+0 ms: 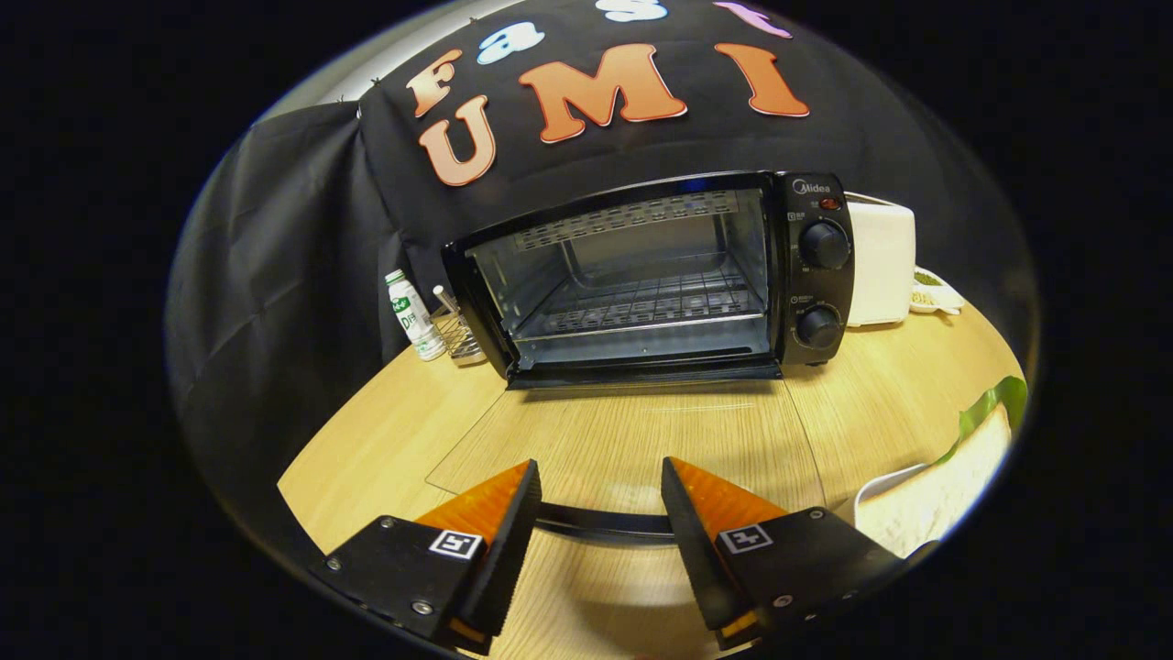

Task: Open the toaster oven, put the food inside, and close the toaster oven door.

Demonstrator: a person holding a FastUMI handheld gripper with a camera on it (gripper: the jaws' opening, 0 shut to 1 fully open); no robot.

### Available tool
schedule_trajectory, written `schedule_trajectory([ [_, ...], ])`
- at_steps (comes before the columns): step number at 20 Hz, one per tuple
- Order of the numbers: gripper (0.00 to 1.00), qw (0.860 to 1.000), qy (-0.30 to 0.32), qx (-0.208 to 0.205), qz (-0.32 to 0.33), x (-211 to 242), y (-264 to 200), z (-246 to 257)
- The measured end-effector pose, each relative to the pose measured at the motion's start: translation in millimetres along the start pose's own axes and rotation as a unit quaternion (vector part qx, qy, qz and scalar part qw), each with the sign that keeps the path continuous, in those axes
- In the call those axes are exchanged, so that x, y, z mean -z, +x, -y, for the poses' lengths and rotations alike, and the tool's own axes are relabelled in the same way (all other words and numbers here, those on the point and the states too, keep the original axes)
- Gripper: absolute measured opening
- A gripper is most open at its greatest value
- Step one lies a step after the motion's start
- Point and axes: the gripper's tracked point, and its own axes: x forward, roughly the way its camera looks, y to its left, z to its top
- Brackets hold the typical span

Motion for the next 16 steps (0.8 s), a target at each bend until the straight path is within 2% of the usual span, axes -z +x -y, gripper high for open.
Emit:
schedule_trajectory([
  [4, 0.88, 1.000, -0.017, 0.004, 0.016, -16, -30, 16],
  [7, 0.94, 1.000, -0.006, 0.002, 0.030, -33, -54, 29],
  [11, 0.95, 0.998, -0.002, 0.024, 0.064, -59, -86, 59],
  [16, 0.95, 0.993, 0.005, 0.073, 0.096, -78, -118, 110],
])
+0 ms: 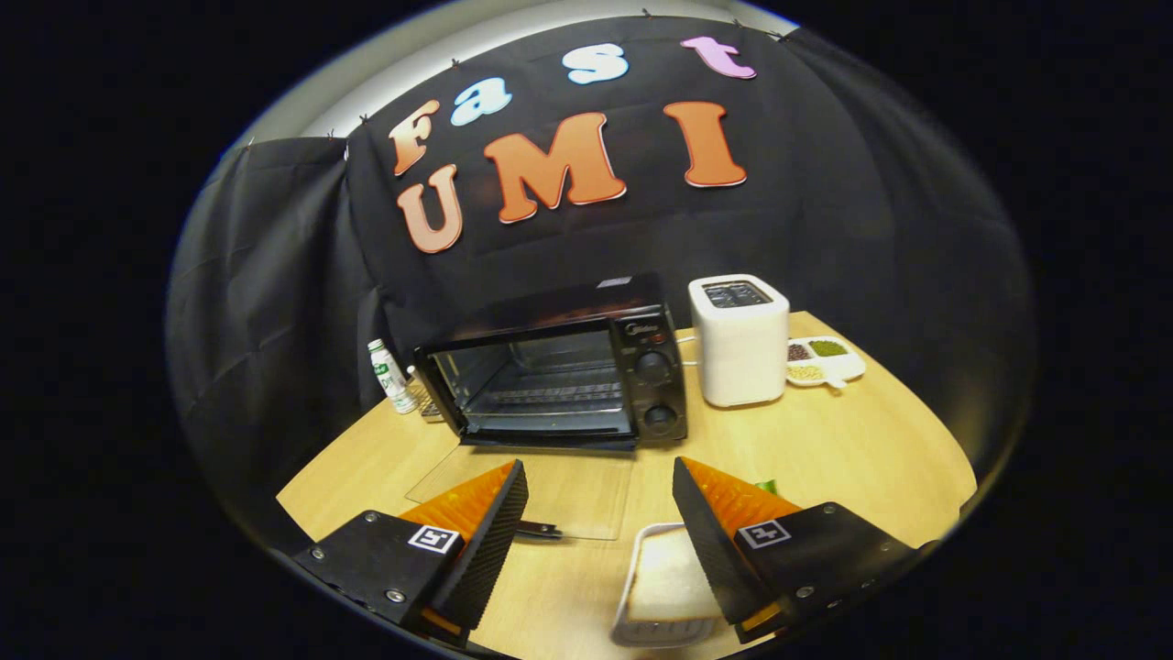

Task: Open the toaster oven, put the food inside, and close the toaster oven door.

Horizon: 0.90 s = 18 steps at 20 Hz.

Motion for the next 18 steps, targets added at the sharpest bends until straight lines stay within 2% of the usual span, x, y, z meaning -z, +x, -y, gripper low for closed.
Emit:
schedule_trajectory([
  [3, 0.95, 1.000, 0.021, 0.021, 0.002, -8, -9, 28],
  [7, 0.95, 0.998, 0.023, 0.042, -0.030, 9, -17, 58],
  [12, 0.95, 0.996, 0.049, 0.026, -0.076, 23, -15, 75],
  [18, 0.93, 0.980, 0.089, -0.019, -0.175, 45, -4, 81],
])
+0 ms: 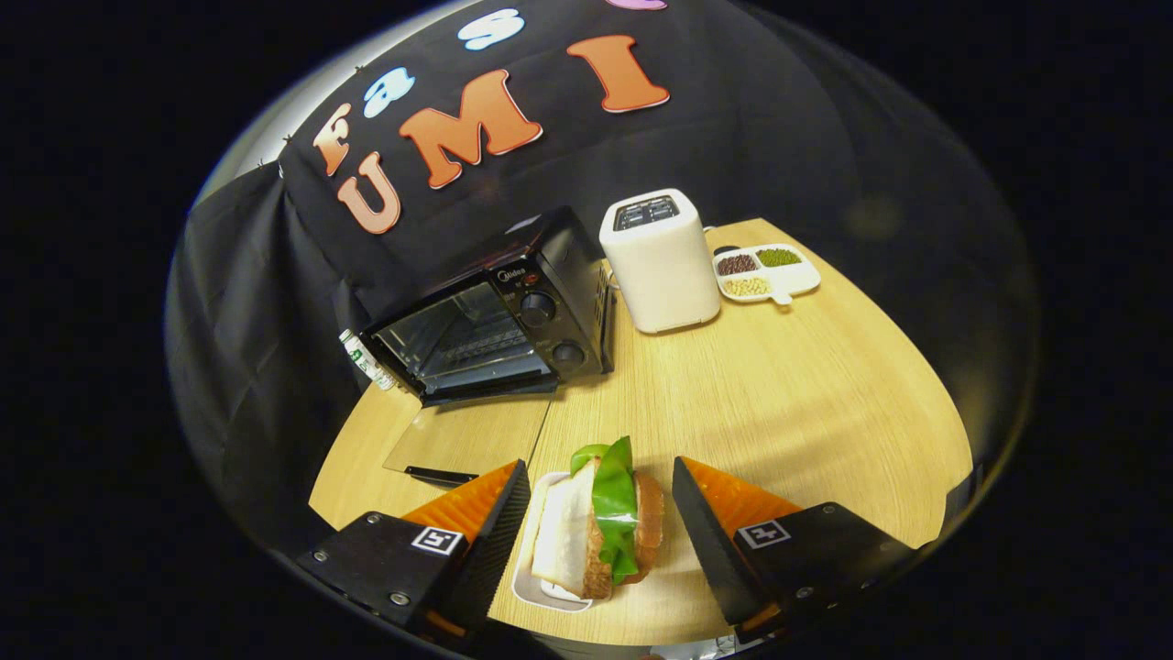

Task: Open the toaster oven, put the food inside, and close the toaster oven door.

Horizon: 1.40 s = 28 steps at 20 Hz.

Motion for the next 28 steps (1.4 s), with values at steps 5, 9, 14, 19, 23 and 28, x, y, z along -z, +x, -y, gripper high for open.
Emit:
schedule_trajectory([
  [5, 0.92, 0.996, 0.027, -0.024, -0.079, 17, 13, 2],
  [9, 0.78, 0.991, 0.045, -0.043, -0.119, 24, 18, -4],
  [14, 0.55, 0.984, 0.066, -0.055, -0.156, 29, 22, -3],
  [19, 0.35, 0.983, 0.107, -0.038, -0.144, 22, 21, 1],
  [23, 0.30, 0.989, 0.110, -0.017, -0.102, 2, 11, 5],
  [28, 0.30, 0.991, 0.123, -0.029, -0.037, -34, -6, -13],
])
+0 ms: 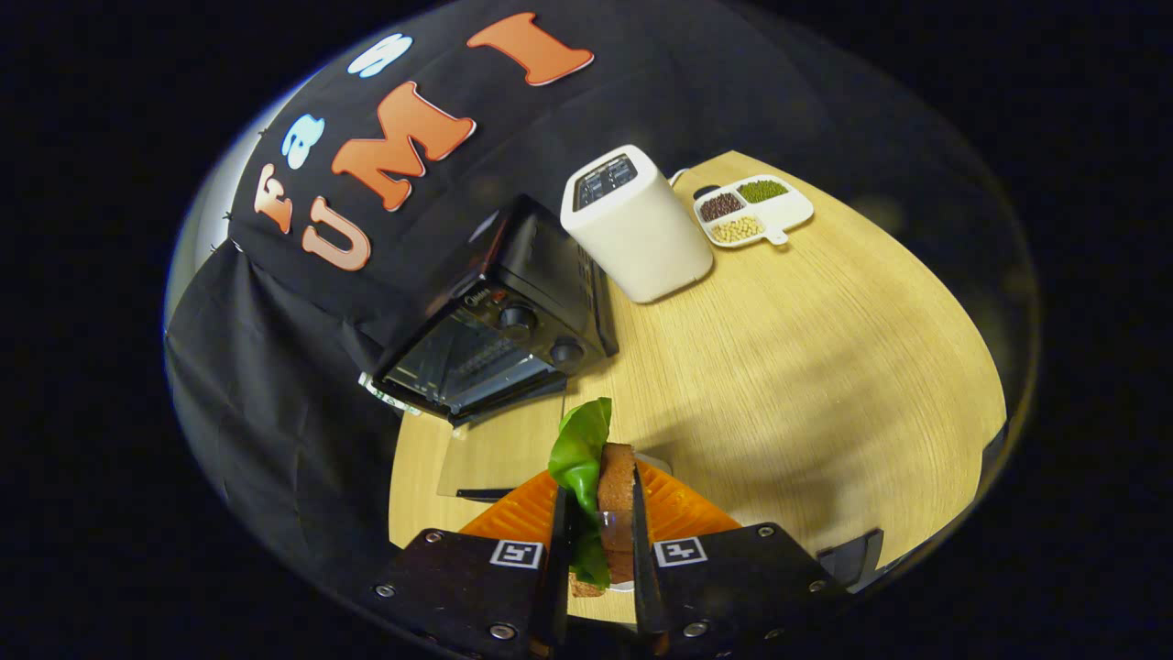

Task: Open the toaster oven, put the food inside, and close the toaster oven door.

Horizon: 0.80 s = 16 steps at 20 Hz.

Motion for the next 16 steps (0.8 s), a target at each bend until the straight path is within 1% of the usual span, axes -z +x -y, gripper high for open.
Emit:
schedule_trajectory([
  [2, 0.30, 1.000, 0.001, -0.009, 0.024, -11, -4, -15],
  [5, 0.30, 0.998, 0.011, -0.038, 0.048, -20, 0, -44],
  [12, 0.30, 0.994, 0.033, -0.077, 0.076, -23, 29, -91],
  [16, 0.30, 0.990, 0.047, -0.094, 0.091, -15, 55, -115],
])
